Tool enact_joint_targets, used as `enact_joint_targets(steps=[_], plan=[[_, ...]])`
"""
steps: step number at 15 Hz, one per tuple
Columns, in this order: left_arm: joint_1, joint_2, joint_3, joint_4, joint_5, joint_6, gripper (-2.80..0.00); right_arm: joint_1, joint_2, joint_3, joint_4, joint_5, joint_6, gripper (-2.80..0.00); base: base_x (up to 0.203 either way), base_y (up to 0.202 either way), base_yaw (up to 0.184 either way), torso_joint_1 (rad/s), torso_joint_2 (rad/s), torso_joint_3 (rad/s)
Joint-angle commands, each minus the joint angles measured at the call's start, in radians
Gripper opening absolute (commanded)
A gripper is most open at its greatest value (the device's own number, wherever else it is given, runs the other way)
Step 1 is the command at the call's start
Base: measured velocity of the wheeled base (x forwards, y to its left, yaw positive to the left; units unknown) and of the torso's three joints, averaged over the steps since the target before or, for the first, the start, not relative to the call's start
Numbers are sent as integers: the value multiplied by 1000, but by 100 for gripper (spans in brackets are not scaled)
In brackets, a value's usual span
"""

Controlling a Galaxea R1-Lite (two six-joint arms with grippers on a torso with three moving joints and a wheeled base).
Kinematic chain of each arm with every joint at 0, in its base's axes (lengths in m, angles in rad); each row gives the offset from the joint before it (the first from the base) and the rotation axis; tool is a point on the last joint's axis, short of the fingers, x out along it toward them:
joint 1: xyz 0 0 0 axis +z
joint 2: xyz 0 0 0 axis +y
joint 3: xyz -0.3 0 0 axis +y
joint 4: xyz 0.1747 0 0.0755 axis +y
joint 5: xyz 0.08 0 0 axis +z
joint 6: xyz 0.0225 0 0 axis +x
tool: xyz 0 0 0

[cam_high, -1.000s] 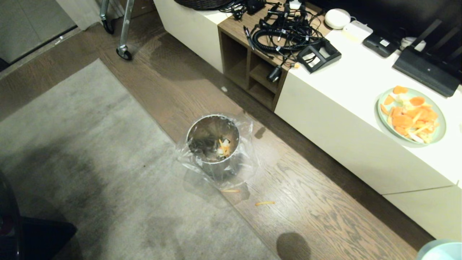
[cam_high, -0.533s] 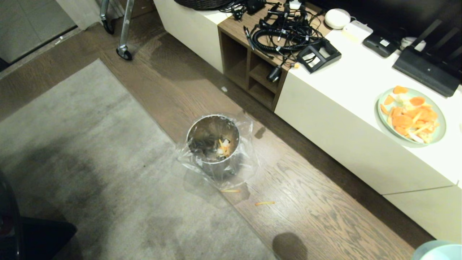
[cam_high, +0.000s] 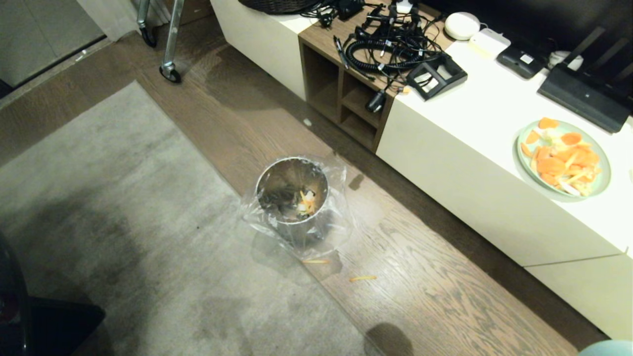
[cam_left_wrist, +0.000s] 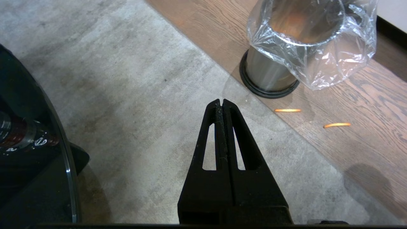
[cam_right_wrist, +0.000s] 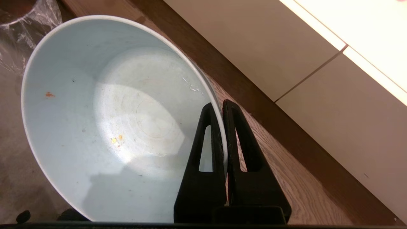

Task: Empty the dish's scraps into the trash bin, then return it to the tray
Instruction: Put the bowl back to the table

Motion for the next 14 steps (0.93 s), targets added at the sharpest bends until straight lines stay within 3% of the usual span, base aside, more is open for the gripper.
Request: enact_joint_targets(steps=[1, 14], plan=[[0, 0, 0, 0, 1, 0, -280, 1, -23, 1, -1, 0, 1, -280, 0, 0, 0, 0, 0, 0], [0, 0, 0, 0, 1, 0, -280, 1, -23, 1, -1, 0, 2, -280, 0, 0, 0, 0, 0, 0]])
